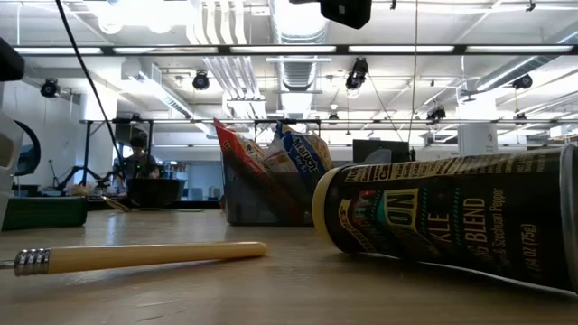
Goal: Pick & Place Food Item
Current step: Put the red spice can into the left grey bin, then put the light blue spoon into the right grey bin
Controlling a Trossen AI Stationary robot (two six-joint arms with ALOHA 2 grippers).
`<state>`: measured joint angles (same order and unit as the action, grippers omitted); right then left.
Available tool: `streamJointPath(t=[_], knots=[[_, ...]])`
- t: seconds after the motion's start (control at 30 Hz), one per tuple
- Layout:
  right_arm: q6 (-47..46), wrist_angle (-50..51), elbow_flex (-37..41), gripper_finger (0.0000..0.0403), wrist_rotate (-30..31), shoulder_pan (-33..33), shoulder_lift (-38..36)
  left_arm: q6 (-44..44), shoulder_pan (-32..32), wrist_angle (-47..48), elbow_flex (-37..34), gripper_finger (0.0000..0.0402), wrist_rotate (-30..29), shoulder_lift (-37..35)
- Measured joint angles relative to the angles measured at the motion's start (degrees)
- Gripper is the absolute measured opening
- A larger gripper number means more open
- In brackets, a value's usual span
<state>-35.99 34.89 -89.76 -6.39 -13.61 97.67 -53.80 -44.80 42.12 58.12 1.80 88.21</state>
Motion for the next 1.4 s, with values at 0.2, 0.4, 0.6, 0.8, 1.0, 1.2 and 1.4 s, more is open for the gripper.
streamJointPath(t=[0.2,0.4,0.6,0.8,1.0,1.2,1.4], knots=[[-0.3,-0.1,0.0,0.0273,0.0,-0.1,0.0,0.0,1.2,0.0,-0.3,0.0001,-1.1,0.5],[-1.1,-0.3,0.0,0.0273,0.0,-0.2,0.0,-0.1,1.7,0.0,-0.3,0.0,-3.7,0.5],[-1.1,-1.1,0.0,0.0273,0.0,-0.3,0.0,-0.2,2.0,0.7,-0.3,0.0,-4.9,0.5],[-1.7,-1.3,0.0,0.0273,0.1,-0.7,0.0,-0.7,2.0,1.3,-0.3,0.0,-5.3,0.5],[-2.9,-1.3,0.0,0.0273,0.1,-0.9,0.0,-0.3,2.0,-0.2,0.7,0.0,-5.2,-0.6],[-4.3,-1.5,0.0,0.0273,0.1,-1.0,0.0,-0.4,2.3,-0.1,2.7,0.0014,-4.8,-3.3],[-2.9,-6.6,0.0,0.0273,0.0,-1.2,0.0,-4.6,2.3,-0.6,3.5,0.008,-4.8,-6.0]])
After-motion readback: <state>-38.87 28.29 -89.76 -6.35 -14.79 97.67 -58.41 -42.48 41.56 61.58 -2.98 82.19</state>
